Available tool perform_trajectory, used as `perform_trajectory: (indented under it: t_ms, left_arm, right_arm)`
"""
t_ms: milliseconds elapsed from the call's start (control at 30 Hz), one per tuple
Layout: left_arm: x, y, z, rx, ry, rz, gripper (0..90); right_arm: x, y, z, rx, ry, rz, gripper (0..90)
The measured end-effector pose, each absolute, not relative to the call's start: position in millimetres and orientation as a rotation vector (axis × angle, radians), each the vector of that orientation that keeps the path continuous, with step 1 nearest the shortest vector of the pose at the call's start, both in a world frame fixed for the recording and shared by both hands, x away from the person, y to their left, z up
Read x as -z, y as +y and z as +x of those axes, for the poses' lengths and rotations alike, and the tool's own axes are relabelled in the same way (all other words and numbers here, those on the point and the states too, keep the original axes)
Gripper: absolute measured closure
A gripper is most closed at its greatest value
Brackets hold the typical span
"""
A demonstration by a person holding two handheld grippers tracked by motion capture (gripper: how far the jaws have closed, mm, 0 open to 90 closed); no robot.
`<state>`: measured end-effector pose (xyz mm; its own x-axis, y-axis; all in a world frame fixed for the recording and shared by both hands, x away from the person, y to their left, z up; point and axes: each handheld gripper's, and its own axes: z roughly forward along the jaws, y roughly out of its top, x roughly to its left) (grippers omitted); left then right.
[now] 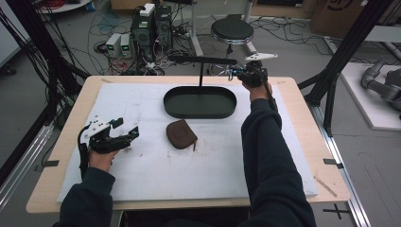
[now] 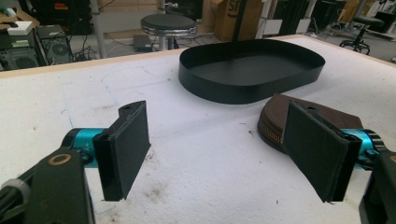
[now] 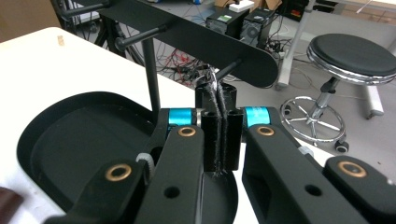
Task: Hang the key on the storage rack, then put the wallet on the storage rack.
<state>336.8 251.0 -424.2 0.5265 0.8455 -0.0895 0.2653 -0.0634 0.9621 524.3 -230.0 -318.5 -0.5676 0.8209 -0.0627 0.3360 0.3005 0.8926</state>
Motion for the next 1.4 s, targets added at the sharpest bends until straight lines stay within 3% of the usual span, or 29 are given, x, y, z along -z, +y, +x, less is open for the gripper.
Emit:
perform_trajectory:
  t_ms: [300,500,700,800,867,1100,1400]
  left_arm:
    - [424.2,250.4,336.3,-0.626,0.968,1.615,23.3]
    - [424.4,250.8,336.1,-0.621,0.967,1.611,23.3]
    - [424.7,248.3,336.6,-0.620,0.952,1.619,23.3]
    - [424.6,248.4,336.5,-0.617,0.950,1.615,23.2]
    - [424.3,248.0,336.2,-0.616,0.953,1.613,22.7]
    - [423.7,246.5,334.6,-0.613,0.948,1.612,22.2]
    - [423.8,243.2,334.3,-0.611,0.943,1.617,22.2]
  right_arm:
    - [322.8,-220.7,534.0,-1.126,1.982,1.087,84.6]
    - [324.2,-227.5,529.0,-1.017,2.005,1.160,58.1]
    - [320.7,-248.8,498.7,-1.092,2.141,1.110,33.6]
    - [319.4,-262.7,476.3,-1.167,2.145,1.075,30.5]
    - [319.6,-272.2,460.3,-1.161,2.162,1.104,20.5]
    - [340.1,-286.8,410.8,-1.143,2.147,1.087,19.8]
    - [366.2,-271.6,377.0,-1.126,2.144,1.028,19.8]
